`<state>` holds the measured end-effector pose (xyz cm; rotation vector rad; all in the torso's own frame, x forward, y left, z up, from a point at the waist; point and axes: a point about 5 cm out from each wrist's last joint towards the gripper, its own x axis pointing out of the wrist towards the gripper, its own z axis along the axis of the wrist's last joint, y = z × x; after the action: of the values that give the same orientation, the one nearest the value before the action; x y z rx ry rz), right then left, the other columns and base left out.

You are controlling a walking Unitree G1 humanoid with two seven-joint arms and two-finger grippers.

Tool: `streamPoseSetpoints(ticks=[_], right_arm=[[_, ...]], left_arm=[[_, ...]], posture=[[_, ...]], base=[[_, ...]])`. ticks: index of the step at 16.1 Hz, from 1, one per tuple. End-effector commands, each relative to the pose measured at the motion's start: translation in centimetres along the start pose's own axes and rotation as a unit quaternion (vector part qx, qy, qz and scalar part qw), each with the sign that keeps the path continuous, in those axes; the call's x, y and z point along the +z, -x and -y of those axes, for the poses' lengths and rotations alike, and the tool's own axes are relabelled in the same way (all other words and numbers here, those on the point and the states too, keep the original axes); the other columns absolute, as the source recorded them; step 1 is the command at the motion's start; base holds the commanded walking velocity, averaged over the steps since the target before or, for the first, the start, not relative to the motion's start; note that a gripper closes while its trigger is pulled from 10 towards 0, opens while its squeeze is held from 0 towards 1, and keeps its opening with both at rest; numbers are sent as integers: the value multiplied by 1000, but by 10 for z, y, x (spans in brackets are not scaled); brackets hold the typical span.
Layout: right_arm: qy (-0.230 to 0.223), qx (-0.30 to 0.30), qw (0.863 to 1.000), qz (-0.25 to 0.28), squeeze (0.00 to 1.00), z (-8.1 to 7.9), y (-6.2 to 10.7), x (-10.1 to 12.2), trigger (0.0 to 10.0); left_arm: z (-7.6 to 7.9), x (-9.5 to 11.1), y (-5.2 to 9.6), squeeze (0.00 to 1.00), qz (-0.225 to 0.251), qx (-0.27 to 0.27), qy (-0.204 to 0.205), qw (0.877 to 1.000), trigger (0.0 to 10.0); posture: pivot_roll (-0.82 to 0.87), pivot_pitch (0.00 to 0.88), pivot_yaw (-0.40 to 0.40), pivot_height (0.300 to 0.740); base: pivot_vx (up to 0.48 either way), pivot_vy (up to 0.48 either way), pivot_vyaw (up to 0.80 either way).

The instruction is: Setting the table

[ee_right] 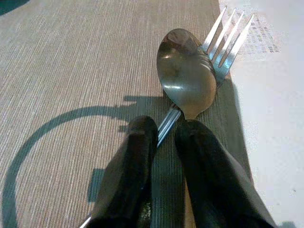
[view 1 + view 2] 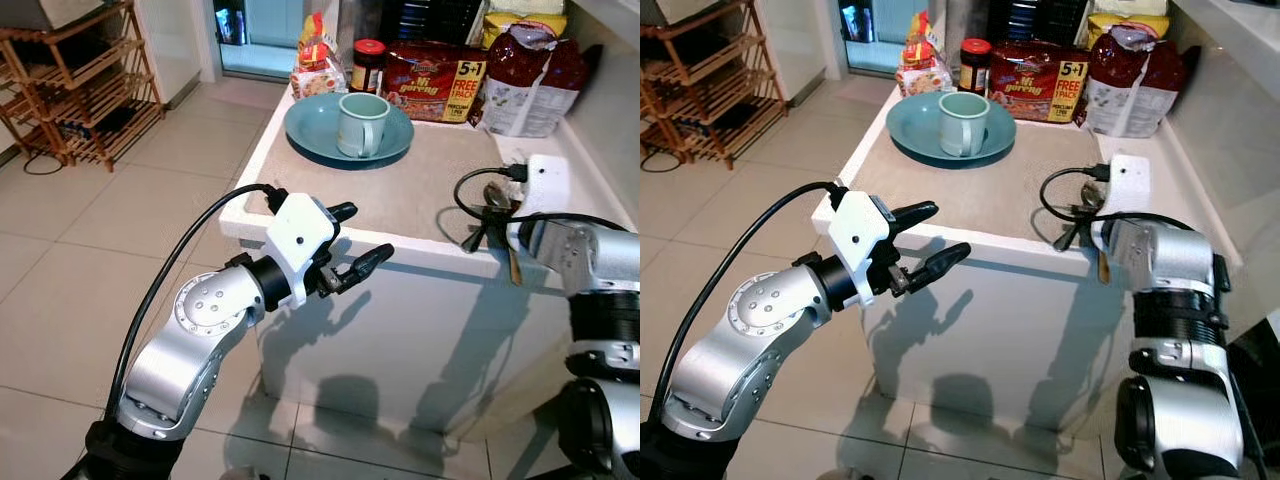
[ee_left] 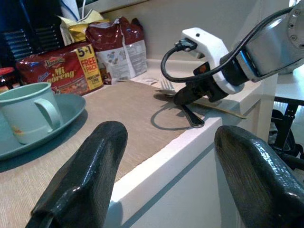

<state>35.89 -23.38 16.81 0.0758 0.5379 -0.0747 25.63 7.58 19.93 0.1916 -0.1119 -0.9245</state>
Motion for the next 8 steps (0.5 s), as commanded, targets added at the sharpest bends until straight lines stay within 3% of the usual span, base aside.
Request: streamPoseSetpoints(ticks=[1, 8], right_arm=[[-1, 5, 1000, -1, 0, -4, -2, 2, 0], [-14, 23, 999, 24, 0, -16, -16, 9, 0]], left_arm=[[0, 0, -2, 0, -4, -1, -7, 1000, 10000], [-2, 0, -4, 0, -3, 0, -14, 1000, 10000]], posture=[[63, 7, -30, 740], [71, 0, -28, 740]], base=[[0, 0, 0], [0, 0, 0]])
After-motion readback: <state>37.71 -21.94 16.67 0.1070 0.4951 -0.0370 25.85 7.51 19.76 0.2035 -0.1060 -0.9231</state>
